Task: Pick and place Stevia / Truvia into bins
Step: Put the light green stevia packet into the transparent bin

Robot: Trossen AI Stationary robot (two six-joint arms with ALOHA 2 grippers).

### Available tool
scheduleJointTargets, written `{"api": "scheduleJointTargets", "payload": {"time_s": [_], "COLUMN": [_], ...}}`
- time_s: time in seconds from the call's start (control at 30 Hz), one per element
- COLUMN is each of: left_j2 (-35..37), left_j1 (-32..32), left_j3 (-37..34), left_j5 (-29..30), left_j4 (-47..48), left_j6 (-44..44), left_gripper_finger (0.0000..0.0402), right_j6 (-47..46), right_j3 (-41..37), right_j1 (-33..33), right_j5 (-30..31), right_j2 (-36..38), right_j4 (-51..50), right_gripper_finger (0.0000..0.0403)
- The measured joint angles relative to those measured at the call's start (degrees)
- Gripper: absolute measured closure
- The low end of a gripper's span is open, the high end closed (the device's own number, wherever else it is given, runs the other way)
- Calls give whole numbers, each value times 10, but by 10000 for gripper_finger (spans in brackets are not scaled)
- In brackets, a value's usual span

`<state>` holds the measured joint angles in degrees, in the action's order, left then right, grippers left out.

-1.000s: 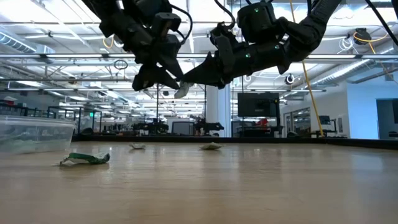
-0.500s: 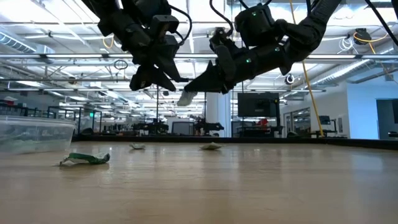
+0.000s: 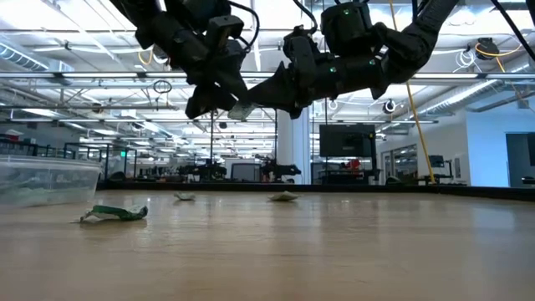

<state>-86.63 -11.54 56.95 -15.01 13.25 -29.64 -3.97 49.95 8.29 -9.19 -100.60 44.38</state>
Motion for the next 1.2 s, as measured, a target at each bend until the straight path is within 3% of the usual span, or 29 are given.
{"api": "scheduleJointTargets", "payload": {"time_s": [0.43, 0.73, 1.0, 1.2], "left_j2": [0, 0, 0, 6], "left_j1": [1, -1, -1, -14], "left_j3": [0, 0, 0, 1], "left_j5": [0, 4, 16, 16], "left_j4": [-2, -2, 15, 117], "left_j6": [11, 26, 33, 38], "left_gripper_finger": [284, 390, 395, 396], "right_j6": [1, 1, 1, 1], "right_j3": [0, 0, 0, 0], "right_j1": [8, 14, 14, 15], "right_j5": [16, 16, 17, 19], "right_j2": [0, 0, 0, 0], "right_j4": [9, 22, 22, 21], "right_gripper_finger": [403, 401, 363, 321]}}
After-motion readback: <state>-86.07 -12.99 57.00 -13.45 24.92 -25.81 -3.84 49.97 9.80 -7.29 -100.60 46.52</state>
